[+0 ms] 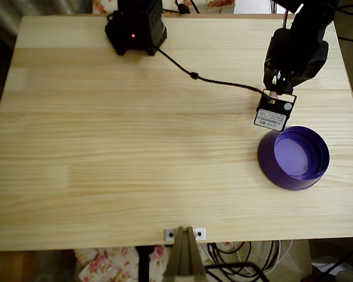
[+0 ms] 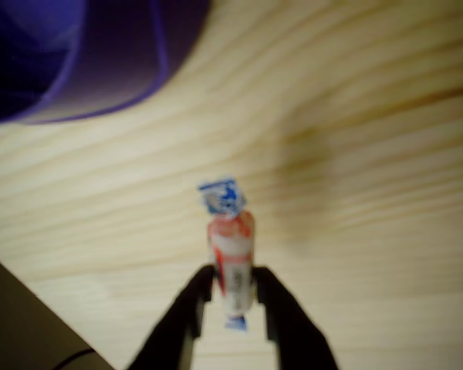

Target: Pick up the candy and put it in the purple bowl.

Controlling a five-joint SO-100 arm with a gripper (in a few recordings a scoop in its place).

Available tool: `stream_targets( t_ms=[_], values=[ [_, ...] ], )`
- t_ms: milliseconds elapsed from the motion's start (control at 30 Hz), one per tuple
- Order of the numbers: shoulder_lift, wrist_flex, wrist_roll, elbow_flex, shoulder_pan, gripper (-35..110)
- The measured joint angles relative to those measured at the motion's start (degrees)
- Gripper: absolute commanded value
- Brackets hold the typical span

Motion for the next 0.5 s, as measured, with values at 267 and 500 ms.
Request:
stream_targets(
  t_ms=[267,500],
  values=[
    [1.7,-4.8,-13.9,1.4,0.0,1],
    [12.3,-15.6,-25.1,12.7,1.3,0]
  ],
)
